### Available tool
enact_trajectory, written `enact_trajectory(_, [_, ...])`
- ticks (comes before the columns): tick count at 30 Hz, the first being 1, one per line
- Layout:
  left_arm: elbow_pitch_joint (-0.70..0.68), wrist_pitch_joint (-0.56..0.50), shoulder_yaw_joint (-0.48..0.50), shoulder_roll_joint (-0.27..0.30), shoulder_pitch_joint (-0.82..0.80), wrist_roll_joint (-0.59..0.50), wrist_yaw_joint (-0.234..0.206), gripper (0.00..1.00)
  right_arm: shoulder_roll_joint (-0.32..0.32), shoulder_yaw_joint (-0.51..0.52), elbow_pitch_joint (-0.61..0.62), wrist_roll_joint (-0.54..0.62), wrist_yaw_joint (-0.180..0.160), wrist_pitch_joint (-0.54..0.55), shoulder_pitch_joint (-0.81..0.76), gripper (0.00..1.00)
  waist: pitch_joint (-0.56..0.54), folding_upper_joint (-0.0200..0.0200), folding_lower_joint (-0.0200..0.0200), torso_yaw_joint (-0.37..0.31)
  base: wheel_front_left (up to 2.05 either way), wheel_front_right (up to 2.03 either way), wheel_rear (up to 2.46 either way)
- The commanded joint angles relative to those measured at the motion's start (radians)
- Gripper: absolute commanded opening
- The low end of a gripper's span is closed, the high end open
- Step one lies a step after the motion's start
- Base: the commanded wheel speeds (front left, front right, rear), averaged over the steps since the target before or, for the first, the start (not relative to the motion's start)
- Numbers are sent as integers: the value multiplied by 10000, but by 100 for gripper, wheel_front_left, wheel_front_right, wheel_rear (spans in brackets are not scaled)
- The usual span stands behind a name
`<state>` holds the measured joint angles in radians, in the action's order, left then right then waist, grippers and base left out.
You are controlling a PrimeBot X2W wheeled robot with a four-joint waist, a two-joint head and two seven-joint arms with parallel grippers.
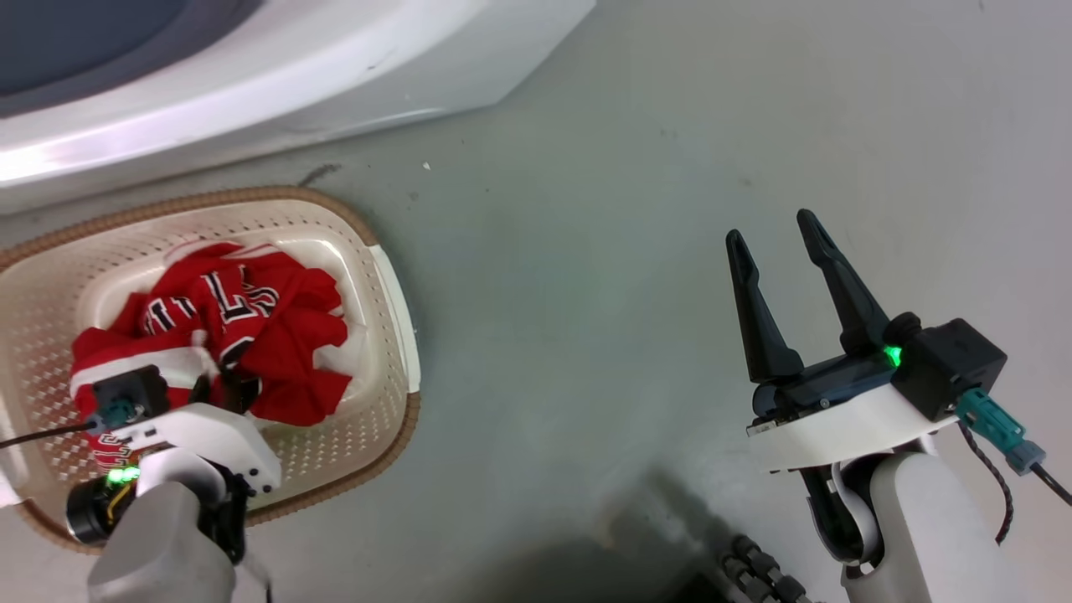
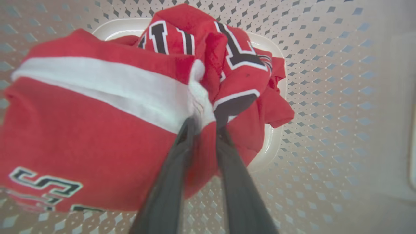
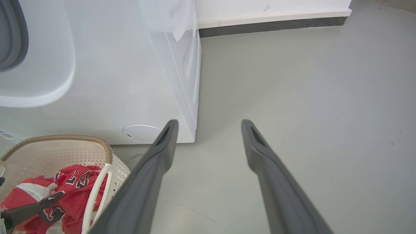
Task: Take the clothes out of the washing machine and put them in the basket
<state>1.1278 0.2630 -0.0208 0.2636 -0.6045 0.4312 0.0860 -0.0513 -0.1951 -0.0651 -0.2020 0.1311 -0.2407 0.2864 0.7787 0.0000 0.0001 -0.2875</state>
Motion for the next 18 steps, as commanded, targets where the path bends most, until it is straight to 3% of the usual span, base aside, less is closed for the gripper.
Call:
enact_trajectory(1, [76, 26, 48, -113, -70, 1, 39, 100, 21, 35, -91, 56, -7, -55, 122, 100, -366, 0, -1, 154, 0, 0, 0])
enact_trajectory(18, [-747, 26, 820, -1412, 2271, -165, 55, 100, 15, 657, -945, 642, -7, 384, -1077, 100, -4726, 0, -1, 1332, 0, 0, 0])
